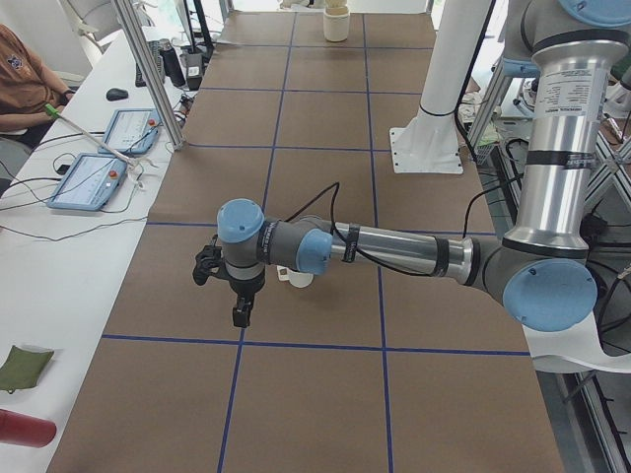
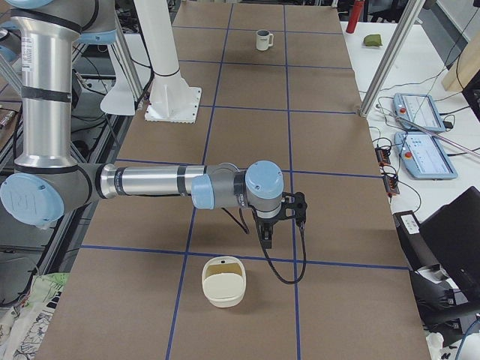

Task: Left arm hands cup to right arm to dump lemon

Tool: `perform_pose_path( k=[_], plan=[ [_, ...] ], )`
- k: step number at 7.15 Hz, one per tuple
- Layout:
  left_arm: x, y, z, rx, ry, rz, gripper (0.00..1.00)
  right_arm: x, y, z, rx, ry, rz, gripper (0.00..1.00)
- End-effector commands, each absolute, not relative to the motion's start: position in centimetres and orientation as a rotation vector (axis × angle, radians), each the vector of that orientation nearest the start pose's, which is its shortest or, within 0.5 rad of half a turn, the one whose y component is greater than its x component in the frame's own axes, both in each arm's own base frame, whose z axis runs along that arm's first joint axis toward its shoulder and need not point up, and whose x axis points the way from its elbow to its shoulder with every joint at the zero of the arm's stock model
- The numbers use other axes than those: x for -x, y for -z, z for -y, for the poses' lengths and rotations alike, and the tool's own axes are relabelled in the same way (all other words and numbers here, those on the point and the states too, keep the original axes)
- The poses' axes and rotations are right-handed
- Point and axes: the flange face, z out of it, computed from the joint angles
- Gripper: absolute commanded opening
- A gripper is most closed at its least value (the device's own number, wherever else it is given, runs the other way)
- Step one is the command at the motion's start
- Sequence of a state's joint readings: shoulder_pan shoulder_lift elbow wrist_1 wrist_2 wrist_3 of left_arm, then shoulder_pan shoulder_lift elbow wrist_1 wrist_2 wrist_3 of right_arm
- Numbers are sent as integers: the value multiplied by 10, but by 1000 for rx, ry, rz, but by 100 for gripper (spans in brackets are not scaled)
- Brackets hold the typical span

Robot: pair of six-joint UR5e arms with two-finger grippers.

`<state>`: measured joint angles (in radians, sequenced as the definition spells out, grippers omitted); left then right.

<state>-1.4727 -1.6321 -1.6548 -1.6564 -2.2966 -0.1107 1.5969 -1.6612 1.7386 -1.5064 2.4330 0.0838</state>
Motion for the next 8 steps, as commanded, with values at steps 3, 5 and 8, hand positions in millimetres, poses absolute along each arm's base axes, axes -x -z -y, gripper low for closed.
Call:
perform_pose_path(
  k=[3,5,8],
  plan=[
    [-63,-538,514,-55,-53,-893,100,-68,-603,461,-108,-42,864,100],
    [-98,-557,469,-63,-4,-875,100,-68,-600,462,-111,-41,865,100],
    [-141,-577,451,-39,8,-849,100,-68,-599,462,-113,-40,863,100]
  ],
)
